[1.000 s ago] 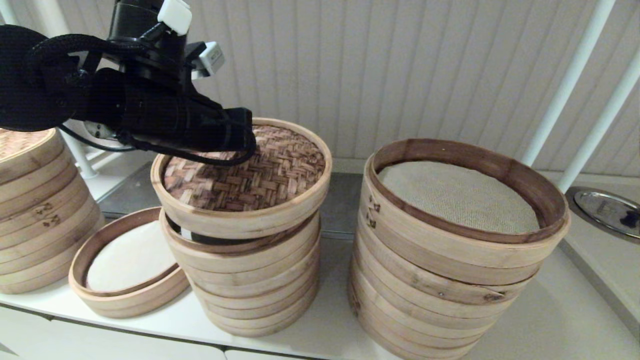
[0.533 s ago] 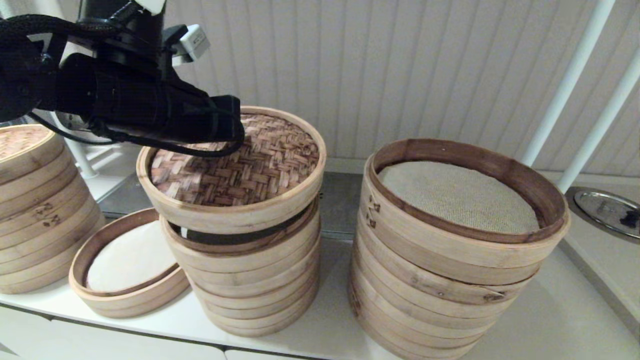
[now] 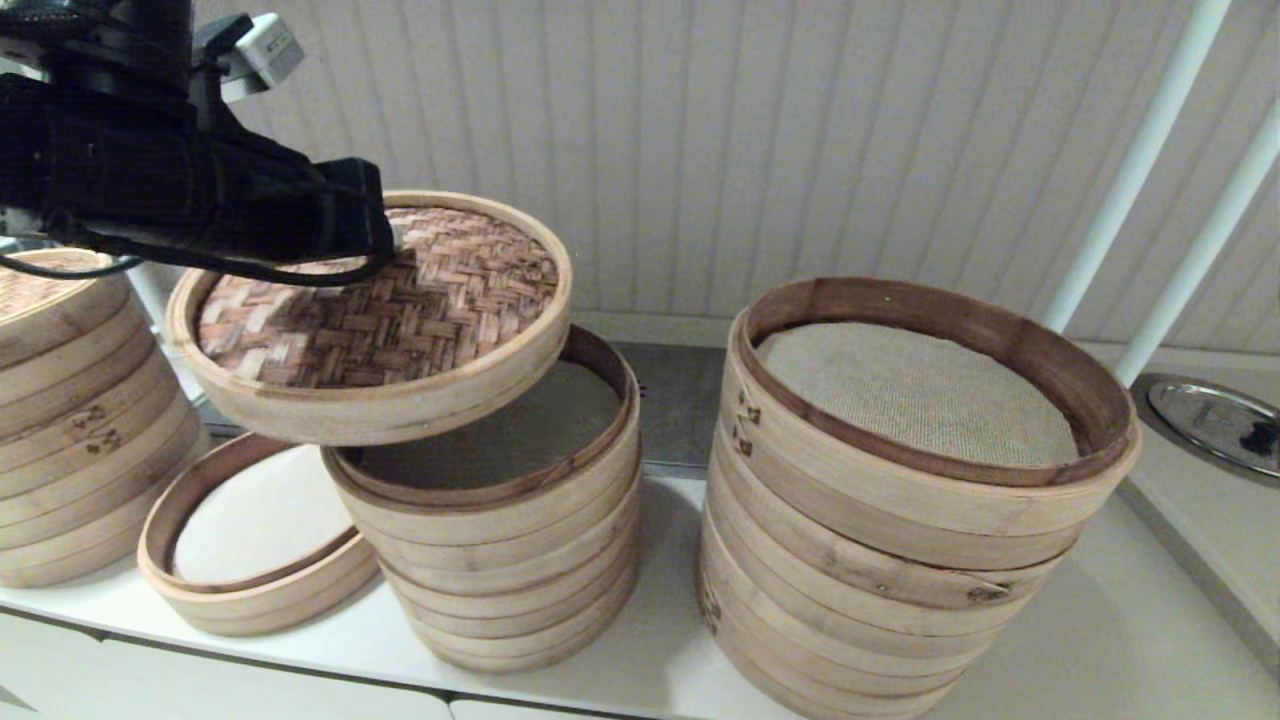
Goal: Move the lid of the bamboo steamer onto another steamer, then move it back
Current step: Put the steamer
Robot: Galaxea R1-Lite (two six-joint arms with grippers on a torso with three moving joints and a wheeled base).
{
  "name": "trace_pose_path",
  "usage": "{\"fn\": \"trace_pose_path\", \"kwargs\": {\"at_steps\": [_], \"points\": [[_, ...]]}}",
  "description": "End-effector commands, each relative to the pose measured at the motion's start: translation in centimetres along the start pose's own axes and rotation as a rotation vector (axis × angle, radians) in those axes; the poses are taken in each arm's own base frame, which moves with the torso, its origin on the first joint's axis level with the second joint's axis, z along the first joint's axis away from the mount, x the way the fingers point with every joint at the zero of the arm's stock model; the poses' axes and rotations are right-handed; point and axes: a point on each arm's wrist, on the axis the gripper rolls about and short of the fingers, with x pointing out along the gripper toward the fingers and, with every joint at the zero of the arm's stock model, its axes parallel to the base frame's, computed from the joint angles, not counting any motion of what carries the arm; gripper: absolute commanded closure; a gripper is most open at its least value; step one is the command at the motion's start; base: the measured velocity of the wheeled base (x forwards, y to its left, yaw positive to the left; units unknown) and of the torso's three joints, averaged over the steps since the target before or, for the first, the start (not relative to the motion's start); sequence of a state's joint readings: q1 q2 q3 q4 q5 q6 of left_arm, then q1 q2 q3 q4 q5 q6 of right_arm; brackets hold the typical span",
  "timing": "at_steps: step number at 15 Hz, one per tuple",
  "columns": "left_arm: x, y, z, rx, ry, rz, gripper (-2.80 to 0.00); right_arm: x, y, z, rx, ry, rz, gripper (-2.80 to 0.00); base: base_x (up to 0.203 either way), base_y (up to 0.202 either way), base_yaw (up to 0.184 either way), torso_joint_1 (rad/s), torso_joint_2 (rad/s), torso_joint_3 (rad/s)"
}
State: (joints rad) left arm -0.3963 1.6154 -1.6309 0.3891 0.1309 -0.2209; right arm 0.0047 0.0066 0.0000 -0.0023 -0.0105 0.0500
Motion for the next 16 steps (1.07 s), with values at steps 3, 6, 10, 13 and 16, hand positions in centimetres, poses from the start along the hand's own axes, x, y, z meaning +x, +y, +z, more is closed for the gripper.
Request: {"fn": "trace_pose_path", "kwargs": {"at_steps": [3, 6, 10, 13, 16], "points": [[-1.5, 1.9, -0.3, -0.022, -0.01, 0.055, 0.0, 0.0, 0.0, -0.1, 0.001, 0.002, 0.0, 0.0, 0.0, 0.0, 0.0, 0.0, 0.0, 0.0], [-2.5, 3.6, -0.8, -0.035, -0.009, 0.112, 0.0, 0.0, 0.0, -0.1, 0.001, 0.003, 0.002, 0.0, 0.0, 0.0, 0.0, 0.0, 0.0, 0.0], [-4.1, 5.5, -1.3, -0.051, -0.015, 0.171, 0.0, 0.0, 0.0, -0.1, 0.001, 0.003, 0.0, 0.0, 0.0, 0.0, 0.0, 0.0, 0.0, 0.0], [-4.7, 7.1, -2.3, -0.07, 0.005, 0.232, 0.0, 0.0, 0.0, -0.1, 0.001, 0.002, 0.001, 0.0, 0.0, 0.0, 0.0, 0.0, 0.0, 0.0], [-5.1, 8.5, -3.3, -0.095, 0.024, 0.287, 0.0, 0.0, 0.0, -0.1, 0.001, 0.002, 0.0, 0.0, 0.0, 0.0, 0.0, 0.0, 0.0, 0.0]]}}
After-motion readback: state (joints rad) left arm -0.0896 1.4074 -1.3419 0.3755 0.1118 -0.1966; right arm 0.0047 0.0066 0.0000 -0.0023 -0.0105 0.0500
